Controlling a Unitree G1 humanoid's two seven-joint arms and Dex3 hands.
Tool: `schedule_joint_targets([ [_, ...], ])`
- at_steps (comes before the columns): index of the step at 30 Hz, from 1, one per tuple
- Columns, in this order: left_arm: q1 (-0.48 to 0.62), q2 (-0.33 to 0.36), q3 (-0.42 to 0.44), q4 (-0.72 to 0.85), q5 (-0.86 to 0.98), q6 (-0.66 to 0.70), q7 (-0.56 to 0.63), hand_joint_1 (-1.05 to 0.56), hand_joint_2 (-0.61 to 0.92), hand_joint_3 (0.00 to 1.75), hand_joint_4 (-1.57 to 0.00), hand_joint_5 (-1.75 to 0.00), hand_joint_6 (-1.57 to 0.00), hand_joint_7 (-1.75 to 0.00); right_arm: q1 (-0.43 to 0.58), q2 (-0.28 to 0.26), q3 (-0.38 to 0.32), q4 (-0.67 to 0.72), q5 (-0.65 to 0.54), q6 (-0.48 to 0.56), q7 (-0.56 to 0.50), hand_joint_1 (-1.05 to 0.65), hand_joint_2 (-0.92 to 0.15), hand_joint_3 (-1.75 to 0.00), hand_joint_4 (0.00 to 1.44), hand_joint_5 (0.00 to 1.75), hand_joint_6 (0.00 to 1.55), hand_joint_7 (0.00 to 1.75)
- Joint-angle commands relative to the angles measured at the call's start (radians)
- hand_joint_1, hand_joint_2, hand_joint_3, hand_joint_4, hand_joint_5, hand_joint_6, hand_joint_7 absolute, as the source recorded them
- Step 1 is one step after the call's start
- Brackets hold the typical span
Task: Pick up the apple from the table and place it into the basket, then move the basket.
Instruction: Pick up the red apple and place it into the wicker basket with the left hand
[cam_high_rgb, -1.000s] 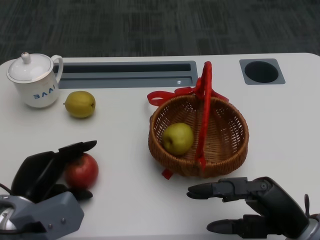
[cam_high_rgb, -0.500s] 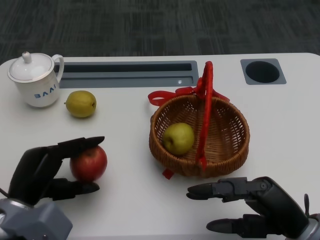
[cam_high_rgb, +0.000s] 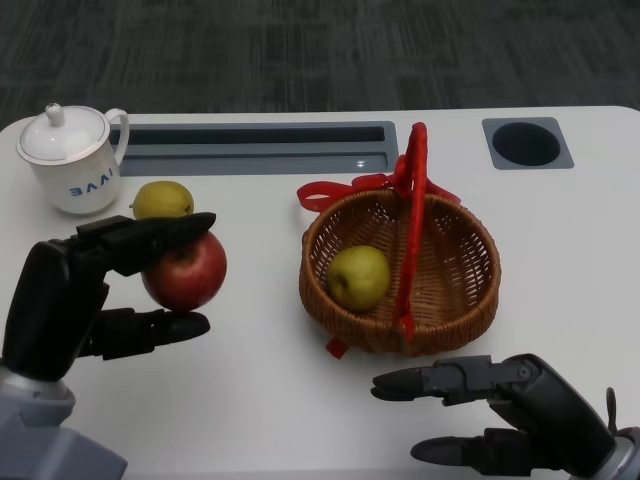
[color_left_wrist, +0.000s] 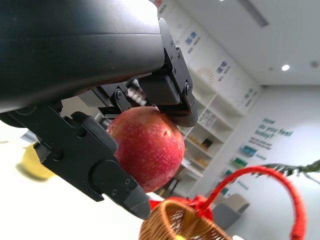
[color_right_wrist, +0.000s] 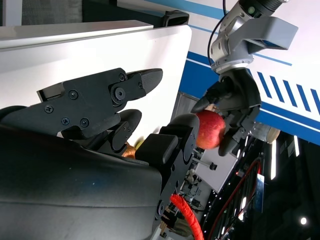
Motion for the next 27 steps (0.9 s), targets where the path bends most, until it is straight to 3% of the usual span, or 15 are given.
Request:
schedule_joint_targets([
  [1, -0.022, -0.007, 0.006, -0.055, -0.076, -0.021, -0.066, -0.11, 0.76, 0.0, -1.2, -0.12, -1.15, 0.0, -0.004, -0.007, -0.004, 0.006, 0.0, -0.01, -0.011, -0.29, -0.92, 0.0, 0.84, 0.0, 0.79, 0.0],
  [9, -0.072, -0.091, -0.024, -0.125, -0.196, 0.019, -0.251, -0.16, 0.77, 0.0, -1.24, -0.09, -1.15, 0.0, -0.002, -0.006, -0.006, 0.004, -0.008, -0.014, -0.03, -0.29, -0.91, 0.0, 0.85, 0.0, 0.8, 0.0],
  [16, -0.149, -0.181, -0.052, -0.095, -0.211, 0.023, -0.345, -0.07, 0.74, 0.0, -1.26, -0.07, -1.17, -0.01, 0.005, -0.008, -0.003, -0.005, -0.001, -0.012, -0.033, -0.31, -0.92, 0.0, 0.85, 0.0, 0.8, 0.0],
  [23, -0.261, -0.254, -0.074, 0.039, -0.251, 0.038, -0.431, 0.07, 0.72, 0.0, -1.28, -0.05, -1.19, -0.01, 0.014, -0.011, -0.001, -0.024, -0.009, -0.01, -0.042, -0.31, -0.92, 0.0, 0.85, 0.0, 0.8, 0.0],
  [27, -0.329, -0.283, -0.068, 0.164, -0.231, 0.035, -0.419, 0.08, 0.72, 0.0, -1.29, -0.05, -1.19, -0.01, 0.016, -0.012, 0.0, -0.022, -0.007, -0.015, -0.042, -0.31, -0.92, 0.0, 0.85, 0.0, 0.79, 0.0],
])
